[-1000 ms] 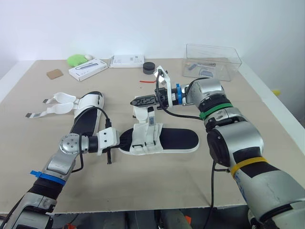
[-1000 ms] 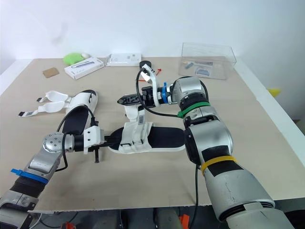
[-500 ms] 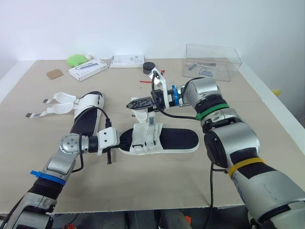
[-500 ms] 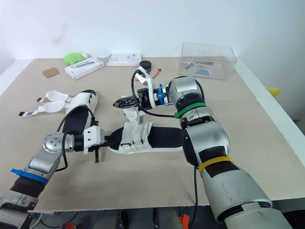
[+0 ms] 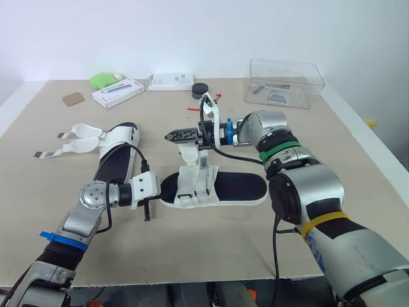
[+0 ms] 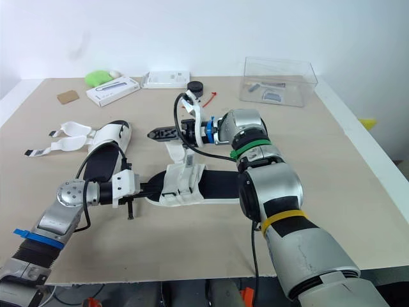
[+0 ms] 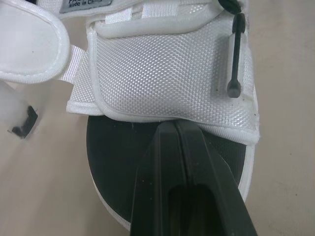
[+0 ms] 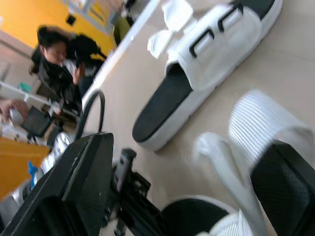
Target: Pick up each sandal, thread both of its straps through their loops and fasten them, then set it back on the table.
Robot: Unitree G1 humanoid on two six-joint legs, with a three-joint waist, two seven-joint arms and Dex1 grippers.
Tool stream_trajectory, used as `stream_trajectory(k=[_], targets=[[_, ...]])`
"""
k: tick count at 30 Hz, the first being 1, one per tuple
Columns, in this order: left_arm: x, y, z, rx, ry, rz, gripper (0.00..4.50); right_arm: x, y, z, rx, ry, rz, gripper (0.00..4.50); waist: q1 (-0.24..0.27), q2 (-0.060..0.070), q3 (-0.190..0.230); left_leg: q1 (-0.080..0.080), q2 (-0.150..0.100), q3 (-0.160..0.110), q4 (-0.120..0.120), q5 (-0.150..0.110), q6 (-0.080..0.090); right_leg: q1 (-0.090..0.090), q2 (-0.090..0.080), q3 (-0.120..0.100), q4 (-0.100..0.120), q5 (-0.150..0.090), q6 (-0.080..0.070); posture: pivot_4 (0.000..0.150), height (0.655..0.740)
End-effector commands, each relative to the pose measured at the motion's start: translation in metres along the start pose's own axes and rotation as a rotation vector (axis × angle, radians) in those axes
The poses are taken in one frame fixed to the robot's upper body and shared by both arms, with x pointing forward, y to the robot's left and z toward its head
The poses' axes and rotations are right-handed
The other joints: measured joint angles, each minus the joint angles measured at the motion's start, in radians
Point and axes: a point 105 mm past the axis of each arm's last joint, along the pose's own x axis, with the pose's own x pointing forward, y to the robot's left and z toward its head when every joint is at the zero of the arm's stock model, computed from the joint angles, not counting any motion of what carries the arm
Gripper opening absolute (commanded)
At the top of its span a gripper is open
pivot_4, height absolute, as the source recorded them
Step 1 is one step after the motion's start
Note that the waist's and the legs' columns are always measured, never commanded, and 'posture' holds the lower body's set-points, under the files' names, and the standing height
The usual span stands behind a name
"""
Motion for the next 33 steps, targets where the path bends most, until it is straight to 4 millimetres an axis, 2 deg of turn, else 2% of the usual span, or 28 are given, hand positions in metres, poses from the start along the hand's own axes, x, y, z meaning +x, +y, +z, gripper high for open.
stream_trajectory(k=[1,15,16,17,18,21,23,25,33], targets=[[0.001,-0.019,-0.022,-0.058,0.089,-0.067,0.00,-0.003,0.023,0.032,-0.010,-0.113,0.061,4.36,0.000,0.000,0.000,0.000,0.000,0.000,0.000,0.000,0.000,0.000,0.000,0.000,0.000,0.000,0.000,0.150,0.7400],[0.001,-0.018,-0.022,-0.059,0.091,-0.070,0.00,-0.014,0.010,0.050,-0.024,-0.259,-0.024,4.36,0.000,0.000,0.000,0.000,0.000,0.000,0.000,-0.001,-0.001,0.000,0.001,0.000,0.000,0.000,0.000,0.150,0.7400],[0.001,-0.018,-0.023,-0.059,0.091,-0.070,0.00,-0.015,0.010,0.051,-0.025,-0.263,-0.022,3.86,0.000,0.000,0.000,0.000,0.000,0.000,0.000,-0.001,-0.001,0.000,0.001,0.000,0.000,0.000,0.000,0.150,0.7400],[0.001,-0.018,-0.023,-0.059,0.091,-0.070,0.00,-0.016,0.010,0.052,-0.029,-0.266,-0.021,3.71,0.000,0.000,0.000,0.000,0.000,0.000,0.000,-0.001,-0.001,0.000,0.001,0.000,0.000,0.000,0.000,0.150,0.7400],[0.001,-0.017,-0.023,-0.059,0.091,-0.070,0.00,-0.017,0.010,0.052,-0.032,-0.270,-0.020,3.13,0.000,0.000,0.000,0.000,0.000,0.000,0.000,-0.001,-0.001,0.000,0.002,0.000,0.000,0.000,0.000,0.150,0.7400],[0.001,-0.017,-0.023,-0.059,0.093,-0.070,0.00,-0.018,0.011,0.053,-0.042,-0.271,-0.014,1.93,0.000,0.000,0.000,0.000,0.000,0.000,0.000,-0.001,-0.001,0.000,0.003,0.000,0.000,0.000,0.000,0.150,0.7400],[0.001,-0.017,-0.023,-0.058,0.092,-0.069,0.00,-0.018,0.011,0.051,-0.072,-0.261,-0.008,0.90,0.000,0.000,0.000,0.000,0.000,0.000,0.000,-0.001,-0.001,0.000,0.003,0.000,0.000,0.000,0.000,0.150,0.7400],[0.001,-0.016,-0.023,-0.057,0.092,-0.069,0.00,-0.015,0.009,0.047,-0.116,-0.232,-0.014,0.10,0.000,0.000,0.000,0.000,0.000,0.000,0.000,-0.001,-0.001,0.000,0.003,0.000,0.000,0.000,0.000,0.150,0.7400],[0.001,-0.017,-0.023,-0.058,0.091,-0.070,0.00,-0.012,0.011,0.039,-0.223,-0.179,0.013,0.10,0.000,0.000,0.000,0.000,0.000,0.000,0.000,-0.001,-0.001,0.000,0.003,0.000,0.000,0.000,0.000,0.150,0.7400]])
